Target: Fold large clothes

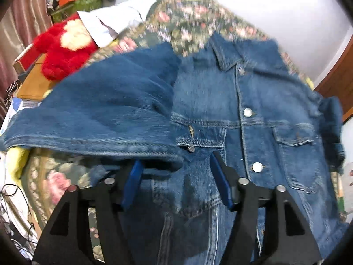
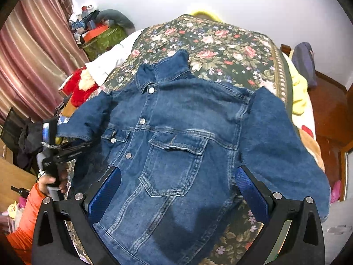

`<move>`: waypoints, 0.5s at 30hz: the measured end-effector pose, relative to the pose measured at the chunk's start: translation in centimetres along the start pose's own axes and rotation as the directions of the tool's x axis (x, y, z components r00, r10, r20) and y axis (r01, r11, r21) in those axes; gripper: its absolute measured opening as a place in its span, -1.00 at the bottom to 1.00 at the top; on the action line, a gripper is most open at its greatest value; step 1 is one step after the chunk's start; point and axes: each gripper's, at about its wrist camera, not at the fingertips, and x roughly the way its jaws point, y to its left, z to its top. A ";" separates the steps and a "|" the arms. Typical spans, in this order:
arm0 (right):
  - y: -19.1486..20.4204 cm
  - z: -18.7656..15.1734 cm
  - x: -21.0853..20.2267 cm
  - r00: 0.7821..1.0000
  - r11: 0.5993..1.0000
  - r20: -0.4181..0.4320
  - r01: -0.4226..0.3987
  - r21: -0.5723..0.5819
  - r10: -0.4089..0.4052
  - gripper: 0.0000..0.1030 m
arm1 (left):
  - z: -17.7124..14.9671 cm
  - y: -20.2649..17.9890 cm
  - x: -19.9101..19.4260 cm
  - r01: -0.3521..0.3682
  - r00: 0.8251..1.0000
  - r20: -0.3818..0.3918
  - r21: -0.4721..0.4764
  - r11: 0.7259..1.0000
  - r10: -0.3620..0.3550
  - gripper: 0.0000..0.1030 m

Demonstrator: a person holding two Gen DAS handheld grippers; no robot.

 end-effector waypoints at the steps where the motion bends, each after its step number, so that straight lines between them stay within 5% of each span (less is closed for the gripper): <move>1: 0.2 0.1 0.4 1.000 1.000 -0.007 -0.002 -0.004 0.002 1.00 | 0.0 0.4 -0.6 0.008 1.000 0.008 -0.010 1.000 -0.008 0.28; 8: 2.4 1.0 2.7 0.999 0.999 -0.032 -0.034 -0.030 0.033 1.00 | 0.4 7.8 -3.1 0.039 0.998 0.060 -0.200 0.979 -0.028 0.28; 15: 4.5 1.6 4.9 0.997 0.997 -0.066 -0.050 -0.060 0.046 1.00 | 2.1 15.6 -1.3 0.080 0.995 0.089 -0.434 0.898 -0.046 0.28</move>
